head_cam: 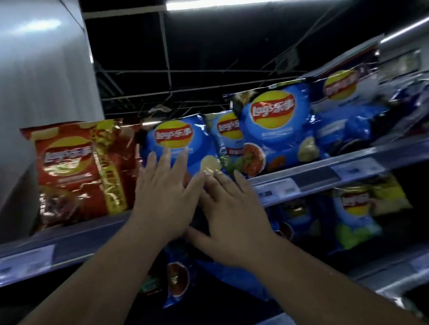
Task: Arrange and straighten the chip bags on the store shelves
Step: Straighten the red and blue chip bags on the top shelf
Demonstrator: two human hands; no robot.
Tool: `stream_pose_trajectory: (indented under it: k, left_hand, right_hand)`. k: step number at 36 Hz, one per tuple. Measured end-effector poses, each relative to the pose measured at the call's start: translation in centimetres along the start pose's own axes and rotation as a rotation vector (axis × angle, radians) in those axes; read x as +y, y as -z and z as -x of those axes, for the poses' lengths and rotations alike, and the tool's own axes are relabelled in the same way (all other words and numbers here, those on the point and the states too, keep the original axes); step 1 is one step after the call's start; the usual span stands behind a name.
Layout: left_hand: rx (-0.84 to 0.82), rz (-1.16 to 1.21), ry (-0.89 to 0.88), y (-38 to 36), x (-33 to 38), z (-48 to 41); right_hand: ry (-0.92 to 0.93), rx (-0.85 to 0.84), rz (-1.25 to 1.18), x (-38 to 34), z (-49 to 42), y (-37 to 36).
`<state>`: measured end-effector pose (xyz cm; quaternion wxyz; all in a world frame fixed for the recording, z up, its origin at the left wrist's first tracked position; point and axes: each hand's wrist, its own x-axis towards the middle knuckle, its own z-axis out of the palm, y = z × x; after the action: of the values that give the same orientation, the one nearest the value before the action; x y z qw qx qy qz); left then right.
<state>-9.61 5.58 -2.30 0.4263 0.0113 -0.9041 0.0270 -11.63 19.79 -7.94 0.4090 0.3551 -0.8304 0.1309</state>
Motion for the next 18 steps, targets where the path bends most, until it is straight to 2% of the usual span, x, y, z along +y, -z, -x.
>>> stream_pose_trajectory:
  k: [3,6,9,12,15,18]
  left_hand:
    - [-0.09,-0.252,-0.095,-1.2,0.2,0.9]
    - [-0.112,-0.261,-0.046,-0.9,0.7,1.0]
    - [-0.107,-0.31,-0.049,-0.7,1.0,1.3]
    - [-0.077,-0.327,-0.054,-0.3,1.1,1.7]
    - [-0.066,-0.312,-0.047,0.0,1.0,1.8]
    - [-0.058,-0.279,-0.043,-0.1,1.0,1.9]
  right_hand:
    - [-0.037,0.001,-0.097,3.1,0.8,1.0]
    - [-0.123,0.15,-0.254,6.1,0.7,2.5]
    - [-0.261,0.301,-0.212,9.1,-0.8,4.1]
    - [-0.443,0.361,-0.21,12.0,-3.0,5.4]
    - [-0.647,0.371,-0.505,14.7,-5.2,6.3]
    - [-0.79,0.289,-0.825,16.8,-6.8,5.8]
